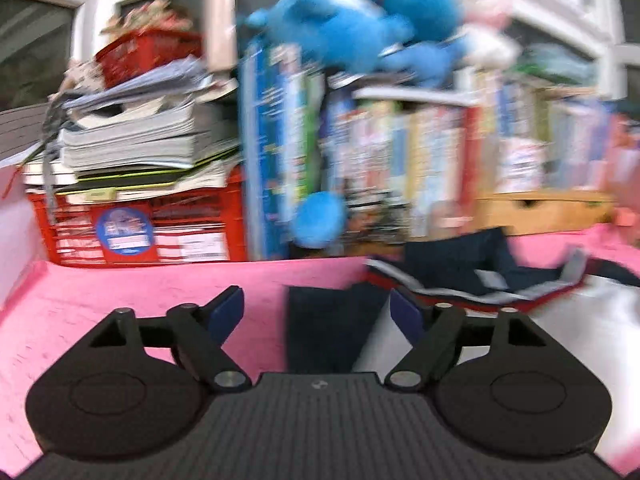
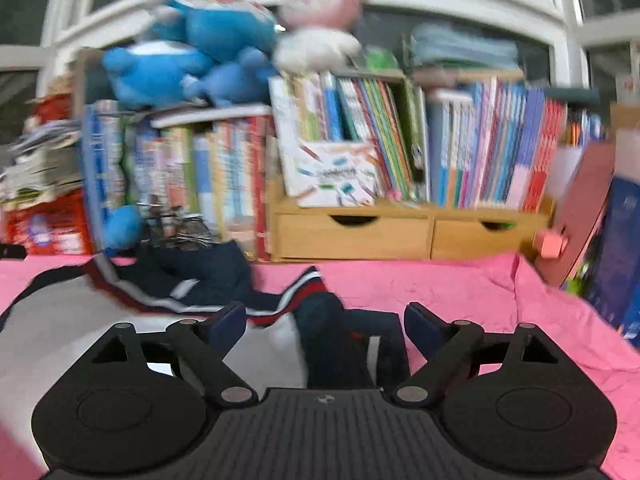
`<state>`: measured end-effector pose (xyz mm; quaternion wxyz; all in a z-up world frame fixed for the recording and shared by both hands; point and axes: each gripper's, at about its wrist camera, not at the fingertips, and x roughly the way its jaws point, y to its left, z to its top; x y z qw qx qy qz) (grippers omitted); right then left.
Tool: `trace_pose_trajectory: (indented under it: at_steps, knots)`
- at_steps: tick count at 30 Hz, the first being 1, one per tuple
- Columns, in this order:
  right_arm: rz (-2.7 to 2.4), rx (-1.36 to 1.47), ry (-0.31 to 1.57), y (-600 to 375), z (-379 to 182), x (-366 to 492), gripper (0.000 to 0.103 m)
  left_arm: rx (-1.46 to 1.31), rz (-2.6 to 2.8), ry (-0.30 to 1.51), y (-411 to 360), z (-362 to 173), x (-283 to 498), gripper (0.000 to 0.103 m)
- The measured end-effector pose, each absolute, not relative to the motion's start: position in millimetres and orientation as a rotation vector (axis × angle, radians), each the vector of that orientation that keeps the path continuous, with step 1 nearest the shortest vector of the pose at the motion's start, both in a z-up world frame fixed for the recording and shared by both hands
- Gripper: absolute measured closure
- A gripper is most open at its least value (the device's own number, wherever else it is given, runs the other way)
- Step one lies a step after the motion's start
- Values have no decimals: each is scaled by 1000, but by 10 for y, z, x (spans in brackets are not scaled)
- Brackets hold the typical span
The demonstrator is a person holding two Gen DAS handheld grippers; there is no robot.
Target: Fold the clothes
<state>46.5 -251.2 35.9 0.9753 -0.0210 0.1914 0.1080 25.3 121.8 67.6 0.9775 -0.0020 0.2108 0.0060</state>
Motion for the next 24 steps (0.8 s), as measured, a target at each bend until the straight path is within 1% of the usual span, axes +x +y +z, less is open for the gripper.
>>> trace_pose_trajectory:
  at_steps: [1,2,3,4,5,7,9,11,12,13,14,15,16,18,20,23,24]
  knots:
    - [243,-45,390,-2470,342,341,29,10,-31,421,1110,687,142,13]
    - [274,-43,400,-2417,314,230,34,36,-68,425,1001,660,41,12]
    - [308,-42,420,-2351,261,145,44,69,-98,436,891,606,-32,9]
    - [338,-44,455,-2265,176,107,47,114,-117,457,774,537,-77,9]
    - [357,-55,490,-2176,113,97,48,169,-110,489,673,442,-63,9]
    - [357,-100,544,-2024,-40,177,56,244,-41,559,577,241,28,9]
    - [316,-100,579,-1979,-152,410,57,259,28,620,644,97,101,8]
    - [249,-51,601,-2051,-214,710,59,260,113,641,782,10,127,7]
    - [216,-19,610,-2126,-240,873,64,258,149,646,854,-16,116,3]
    - [205,27,622,-2188,-246,1009,69,247,172,649,923,-12,82,1]
    - [200,74,638,-2219,-214,1090,69,233,190,652,970,15,49,1]
    - [200,104,647,-2222,-151,1103,67,218,198,650,993,52,10,2]
    - [216,105,636,-2200,-83,1054,67,201,194,639,991,98,-32,3]
    - [303,63,581,-2091,32,838,66,162,155,592,928,215,-124,4]
    - [387,14,576,-1918,65,671,66,109,62,540,802,303,-180,3]
    - [473,-26,607,-1601,37,643,66,137,-6,521,587,215,-109,1]
    - [485,-41,621,-1496,19,706,66,159,-6,527,522,157,-69,2]
